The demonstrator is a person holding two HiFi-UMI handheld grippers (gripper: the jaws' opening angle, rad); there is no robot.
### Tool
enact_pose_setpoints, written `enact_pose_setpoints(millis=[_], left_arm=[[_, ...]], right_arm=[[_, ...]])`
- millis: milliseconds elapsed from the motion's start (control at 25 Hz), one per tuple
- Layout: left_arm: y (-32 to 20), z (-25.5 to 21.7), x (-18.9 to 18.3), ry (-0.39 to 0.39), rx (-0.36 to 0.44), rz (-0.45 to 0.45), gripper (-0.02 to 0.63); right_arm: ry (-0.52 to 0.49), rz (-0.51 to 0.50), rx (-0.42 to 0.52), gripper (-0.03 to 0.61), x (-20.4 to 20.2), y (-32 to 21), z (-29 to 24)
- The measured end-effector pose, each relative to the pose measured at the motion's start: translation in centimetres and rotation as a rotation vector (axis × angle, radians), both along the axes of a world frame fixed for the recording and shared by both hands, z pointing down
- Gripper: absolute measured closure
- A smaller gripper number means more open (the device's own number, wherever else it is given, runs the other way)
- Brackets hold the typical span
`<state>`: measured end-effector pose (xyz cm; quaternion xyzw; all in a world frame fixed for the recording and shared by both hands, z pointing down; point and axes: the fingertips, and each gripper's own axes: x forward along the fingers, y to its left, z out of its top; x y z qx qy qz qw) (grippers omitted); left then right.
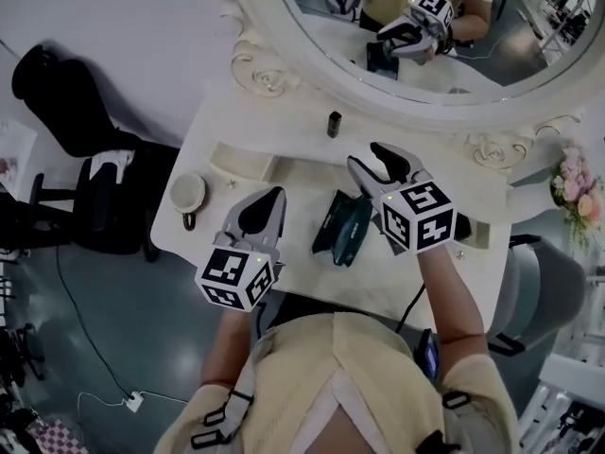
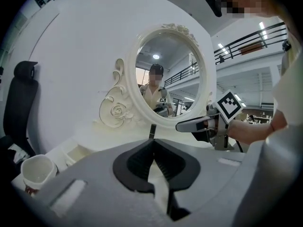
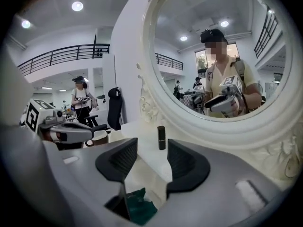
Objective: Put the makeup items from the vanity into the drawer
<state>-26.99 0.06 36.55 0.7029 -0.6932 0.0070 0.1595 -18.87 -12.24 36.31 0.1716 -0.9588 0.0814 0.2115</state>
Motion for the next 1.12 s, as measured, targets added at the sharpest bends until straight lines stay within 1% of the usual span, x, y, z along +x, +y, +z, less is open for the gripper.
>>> enact_pose_setpoints(millis=[320, 680, 1000, 1080, 1120], left_arm=[[-2.1, 1.5, -2.1, 0.039, -0.017, 0.048, 0.614], [-4.1, 3.3, -2.8, 0.075, -0.031, 0.098, 0.614], [-4.7, 4.3, -3.1, 0.108, -0.037, 0.143, 0.614], [-4.7, 4.5, -3.3, 0.11, -0.041, 0.15, 0.614], [-4.8, 4.6, -3.4, 0.112, -0.043, 0.153, 0.614]], right_arm=[[0.042, 0.03, -0.007, 0.377, -4.1, -2.1, 1.9], [0.097, 0.064, -0.004, 0.377, -6.5, -4.0, 4.1], [0.126, 0.104, 0.011, 0.377, -8.1, -5.3, 5.4], [0.132, 0.115, 0.022, 0.393, -8.3, -5.4, 5.6], [0.136, 0.119, 0.027, 0.412, -8.3, -5.5, 5.7]])
